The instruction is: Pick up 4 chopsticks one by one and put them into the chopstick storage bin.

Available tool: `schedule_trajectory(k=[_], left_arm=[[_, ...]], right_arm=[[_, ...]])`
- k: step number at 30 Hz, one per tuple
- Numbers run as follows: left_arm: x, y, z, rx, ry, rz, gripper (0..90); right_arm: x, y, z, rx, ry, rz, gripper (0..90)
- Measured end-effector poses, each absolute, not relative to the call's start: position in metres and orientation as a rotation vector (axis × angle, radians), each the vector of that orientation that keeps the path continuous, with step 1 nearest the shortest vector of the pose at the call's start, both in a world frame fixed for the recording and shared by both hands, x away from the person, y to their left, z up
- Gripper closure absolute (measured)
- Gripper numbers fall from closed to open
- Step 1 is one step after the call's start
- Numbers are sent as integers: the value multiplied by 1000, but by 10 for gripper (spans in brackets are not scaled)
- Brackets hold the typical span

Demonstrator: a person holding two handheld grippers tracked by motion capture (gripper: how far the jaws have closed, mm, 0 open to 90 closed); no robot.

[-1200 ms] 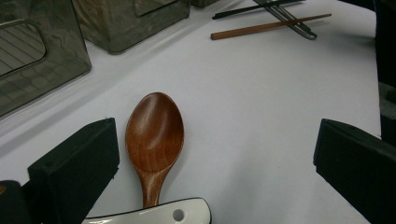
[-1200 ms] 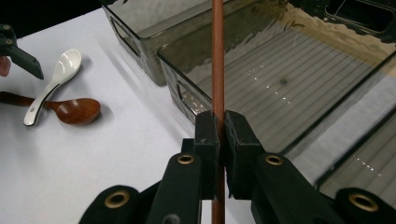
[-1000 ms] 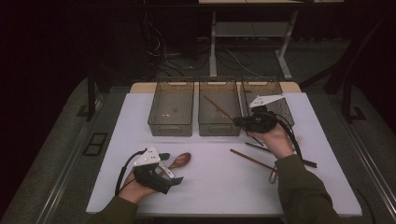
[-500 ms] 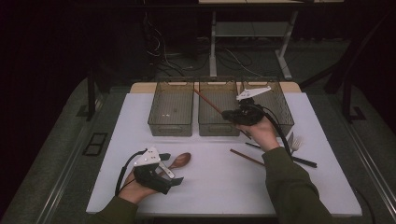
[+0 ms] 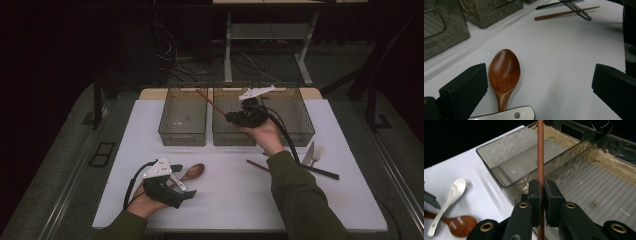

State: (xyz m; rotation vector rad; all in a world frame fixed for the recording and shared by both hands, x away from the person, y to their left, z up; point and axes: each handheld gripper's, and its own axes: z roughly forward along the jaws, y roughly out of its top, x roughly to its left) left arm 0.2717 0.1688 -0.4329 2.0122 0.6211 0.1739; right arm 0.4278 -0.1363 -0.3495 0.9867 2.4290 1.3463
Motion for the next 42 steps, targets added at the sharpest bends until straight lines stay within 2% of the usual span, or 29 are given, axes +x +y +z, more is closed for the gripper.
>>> schedule_trajectory(k=[20,42], left_arm=[[272,171,-432,2016,617,190,0],[271,169,-432,2014,605,173,0]], right_arm=[[459,-74,-332,974,2402,1336,839],[494,15,-354,984,2417,1347,838]])
